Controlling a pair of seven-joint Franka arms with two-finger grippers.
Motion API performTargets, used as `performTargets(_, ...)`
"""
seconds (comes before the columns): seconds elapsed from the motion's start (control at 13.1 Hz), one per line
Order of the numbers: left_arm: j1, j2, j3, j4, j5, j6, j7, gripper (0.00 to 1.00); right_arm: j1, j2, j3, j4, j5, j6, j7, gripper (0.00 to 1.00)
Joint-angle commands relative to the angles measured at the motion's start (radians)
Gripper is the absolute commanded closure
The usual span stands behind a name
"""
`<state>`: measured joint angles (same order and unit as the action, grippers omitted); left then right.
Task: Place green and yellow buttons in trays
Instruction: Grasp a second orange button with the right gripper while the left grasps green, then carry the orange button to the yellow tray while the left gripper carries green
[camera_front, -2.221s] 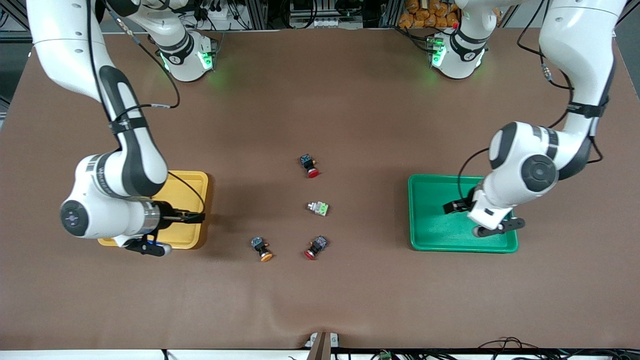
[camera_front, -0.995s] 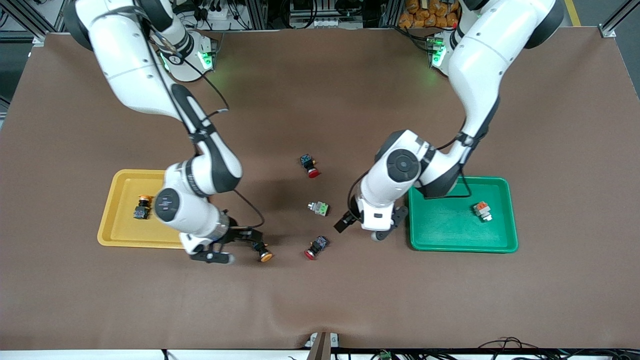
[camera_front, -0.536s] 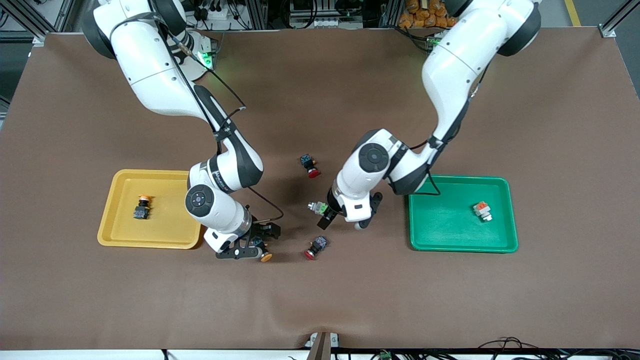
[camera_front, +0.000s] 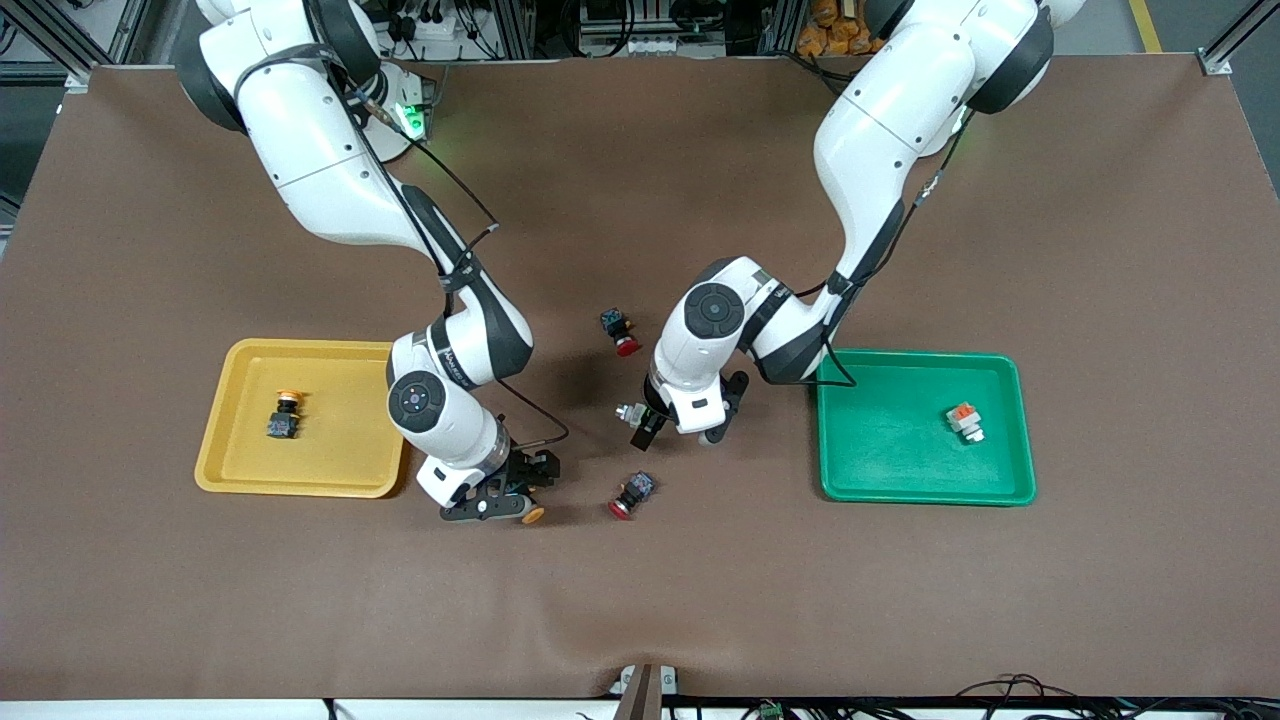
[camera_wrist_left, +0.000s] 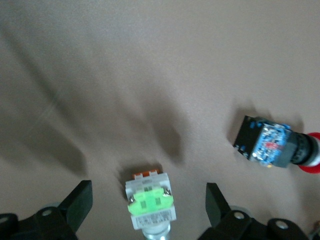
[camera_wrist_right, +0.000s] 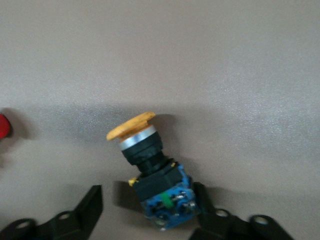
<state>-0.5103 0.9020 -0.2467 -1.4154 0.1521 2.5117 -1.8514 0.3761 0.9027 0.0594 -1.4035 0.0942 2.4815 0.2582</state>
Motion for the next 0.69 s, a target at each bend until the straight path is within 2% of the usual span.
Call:
performTargets(0.0,-0.023,0.021,0.012,0.024,-0.008,0.019,-0.017,0.0,-0.034,0.002,0.005,0.032,-0.011,-0.019,-0.025,1.0)
performTargets(0.08,-0.025,0.021,0.015,0.024,-0.008,0.019,-0.014,0.0,-0.057,-0.011,0.007,0.032,-0.007,-0.036,-0.027,1.0)
performTargets(0.61,-0.027,0.035,0.015,0.024,-0.005,0.048,-0.005,0.52,-0.23,-0.174,0.011,0.021,-0.002,-0.396,-0.097,1.0)
